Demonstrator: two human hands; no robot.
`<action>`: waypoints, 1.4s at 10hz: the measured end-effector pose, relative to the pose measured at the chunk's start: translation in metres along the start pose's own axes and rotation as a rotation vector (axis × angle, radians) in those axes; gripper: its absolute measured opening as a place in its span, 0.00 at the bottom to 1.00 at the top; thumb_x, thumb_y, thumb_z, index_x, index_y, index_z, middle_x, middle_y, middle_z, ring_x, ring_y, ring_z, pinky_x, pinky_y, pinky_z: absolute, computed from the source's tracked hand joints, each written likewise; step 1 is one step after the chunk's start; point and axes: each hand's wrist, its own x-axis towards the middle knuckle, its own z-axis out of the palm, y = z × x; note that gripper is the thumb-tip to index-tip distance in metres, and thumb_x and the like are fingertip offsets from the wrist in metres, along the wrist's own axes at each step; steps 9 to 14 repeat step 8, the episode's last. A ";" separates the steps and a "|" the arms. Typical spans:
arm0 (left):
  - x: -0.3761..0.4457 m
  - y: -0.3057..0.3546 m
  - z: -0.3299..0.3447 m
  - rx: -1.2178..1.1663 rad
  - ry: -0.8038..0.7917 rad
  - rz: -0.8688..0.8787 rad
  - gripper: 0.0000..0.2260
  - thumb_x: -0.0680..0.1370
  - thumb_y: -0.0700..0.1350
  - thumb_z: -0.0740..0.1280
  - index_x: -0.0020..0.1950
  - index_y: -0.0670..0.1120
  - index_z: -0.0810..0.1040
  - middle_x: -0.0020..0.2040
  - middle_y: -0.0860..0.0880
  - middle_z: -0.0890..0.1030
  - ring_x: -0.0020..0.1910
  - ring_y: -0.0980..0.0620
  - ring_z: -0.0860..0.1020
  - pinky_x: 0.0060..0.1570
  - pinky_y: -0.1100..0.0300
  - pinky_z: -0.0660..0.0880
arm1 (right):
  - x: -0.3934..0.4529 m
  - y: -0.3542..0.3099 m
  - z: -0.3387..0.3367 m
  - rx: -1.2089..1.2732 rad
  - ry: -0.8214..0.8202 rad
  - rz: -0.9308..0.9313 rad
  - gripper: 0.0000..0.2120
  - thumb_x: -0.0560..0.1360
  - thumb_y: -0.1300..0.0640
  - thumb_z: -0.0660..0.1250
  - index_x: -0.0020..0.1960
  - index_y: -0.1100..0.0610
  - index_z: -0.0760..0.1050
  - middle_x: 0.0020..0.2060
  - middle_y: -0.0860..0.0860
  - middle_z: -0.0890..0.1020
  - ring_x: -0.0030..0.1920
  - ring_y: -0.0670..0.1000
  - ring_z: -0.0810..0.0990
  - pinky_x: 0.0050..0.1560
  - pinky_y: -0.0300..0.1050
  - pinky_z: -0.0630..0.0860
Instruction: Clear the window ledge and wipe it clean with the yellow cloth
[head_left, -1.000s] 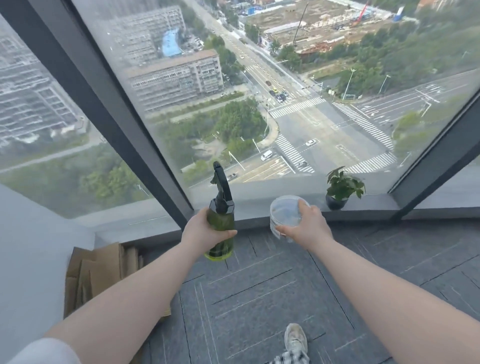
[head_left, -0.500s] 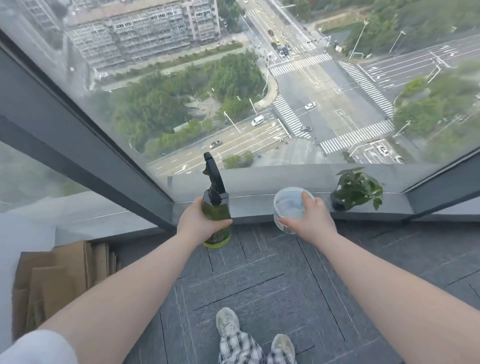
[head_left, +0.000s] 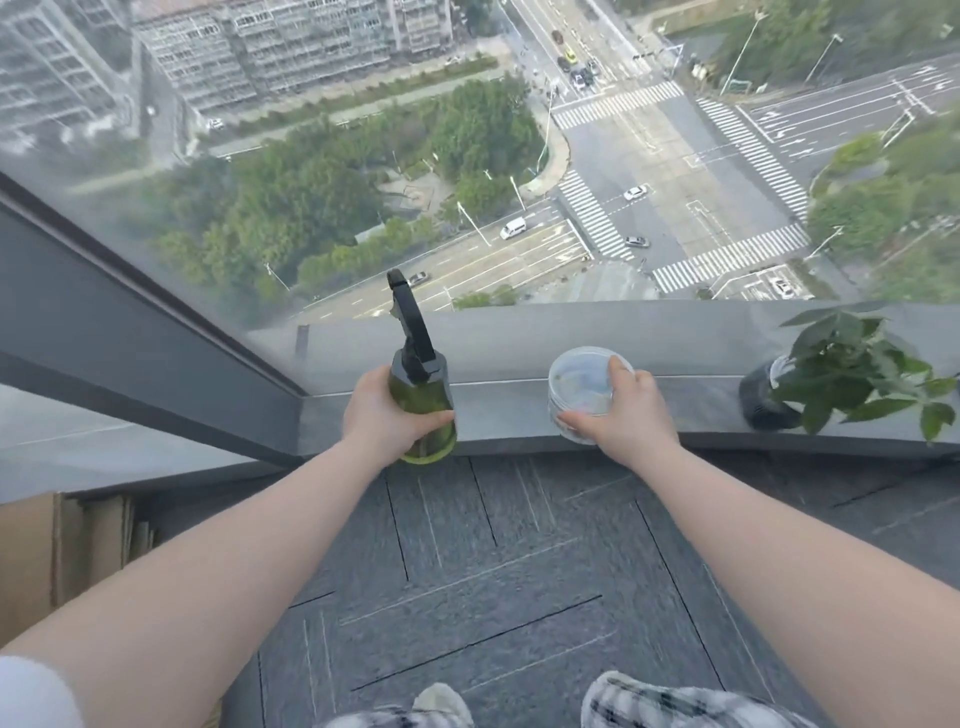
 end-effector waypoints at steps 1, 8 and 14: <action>0.031 -0.025 0.032 -0.003 0.011 -0.016 0.28 0.60 0.57 0.79 0.56 0.51 0.76 0.55 0.51 0.80 0.54 0.47 0.78 0.55 0.48 0.77 | 0.031 0.015 0.038 -0.008 0.002 -0.020 0.47 0.66 0.37 0.72 0.76 0.53 0.55 0.68 0.58 0.65 0.67 0.60 0.69 0.64 0.52 0.69; 0.111 -0.132 0.139 -0.143 0.088 0.050 0.28 0.61 0.54 0.80 0.57 0.54 0.74 0.56 0.53 0.81 0.57 0.48 0.78 0.59 0.48 0.75 | 0.122 0.085 0.167 0.019 0.120 -0.068 0.49 0.64 0.37 0.74 0.77 0.52 0.55 0.70 0.58 0.64 0.69 0.61 0.66 0.68 0.57 0.68; 0.111 -0.132 0.139 -0.143 0.088 0.050 0.28 0.61 0.54 0.80 0.57 0.54 0.74 0.56 0.53 0.81 0.57 0.48 0.78 0.59 0.48 0.75 | 0.122 0.085 0.167 0.019 0.120 -0.068 0.49 0.64 0.37 0.74 0.77 0.52 0.55 0.70 0.58 0.64 0.69 0.61 0.66 0.68 0.57 0.68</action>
